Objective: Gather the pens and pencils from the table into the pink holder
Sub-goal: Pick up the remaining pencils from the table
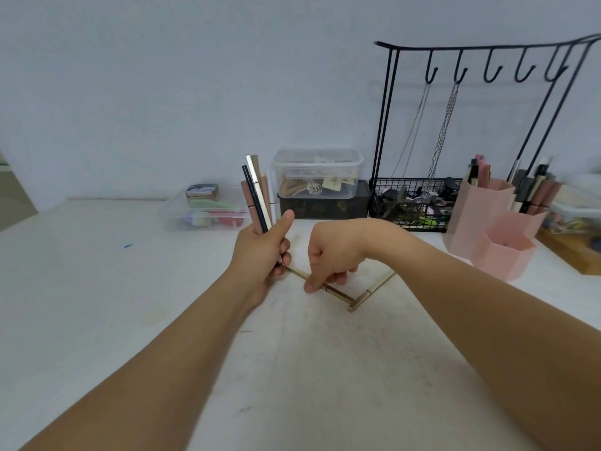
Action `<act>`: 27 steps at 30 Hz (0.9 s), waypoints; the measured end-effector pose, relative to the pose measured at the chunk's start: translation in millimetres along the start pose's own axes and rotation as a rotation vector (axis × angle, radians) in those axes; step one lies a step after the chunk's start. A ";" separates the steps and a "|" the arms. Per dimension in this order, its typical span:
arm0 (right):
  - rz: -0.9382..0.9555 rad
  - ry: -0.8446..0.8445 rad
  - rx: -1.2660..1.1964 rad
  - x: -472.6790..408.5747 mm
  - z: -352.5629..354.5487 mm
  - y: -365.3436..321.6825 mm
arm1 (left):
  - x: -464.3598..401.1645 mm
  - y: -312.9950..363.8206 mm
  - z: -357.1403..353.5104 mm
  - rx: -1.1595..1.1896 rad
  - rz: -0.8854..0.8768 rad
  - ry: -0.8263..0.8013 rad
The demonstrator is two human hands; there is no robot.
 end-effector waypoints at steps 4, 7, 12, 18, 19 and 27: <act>0.006 -0.007 -0.148 0.3 0.4 2.7 | 0.3 -0.8 0.2 0.008 0.017 -0.013; 0.091 0.090 -0.305 7.7 7.4 8.7 | 0.6 -0.7 -0.2 0.012 0.023 -0.038; 0.357 0.282 -0.686 32.7 35.4 22.7 | 5.1 1.6 -5.9 0.061 0.059 -0.101; 0.542 0.307 -0.840 42.9 40.0 13.1 | 8.4 1.1 -18.9 0.172 0.072 -0.247; 0.536 0.308 -0.826 41.8 38.3 10.4 | 8.0 0.8 -19.2 0.164 0.057 -0.265; 0.445 0.310 -0.716 26.1 25.0 0.2 | 8.7 -1.8 -18.3 0.061 -0.011 -0.333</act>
Point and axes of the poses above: each hand's wrist, its own x-axis away from the middle knuckle, its own z-axis out of the back of the hand, y = z × x, the point moved 2 cm from there along -x, towards the middle knuckle, and after that the axes turned 12 degrees about -y, right-handed, at the moved point
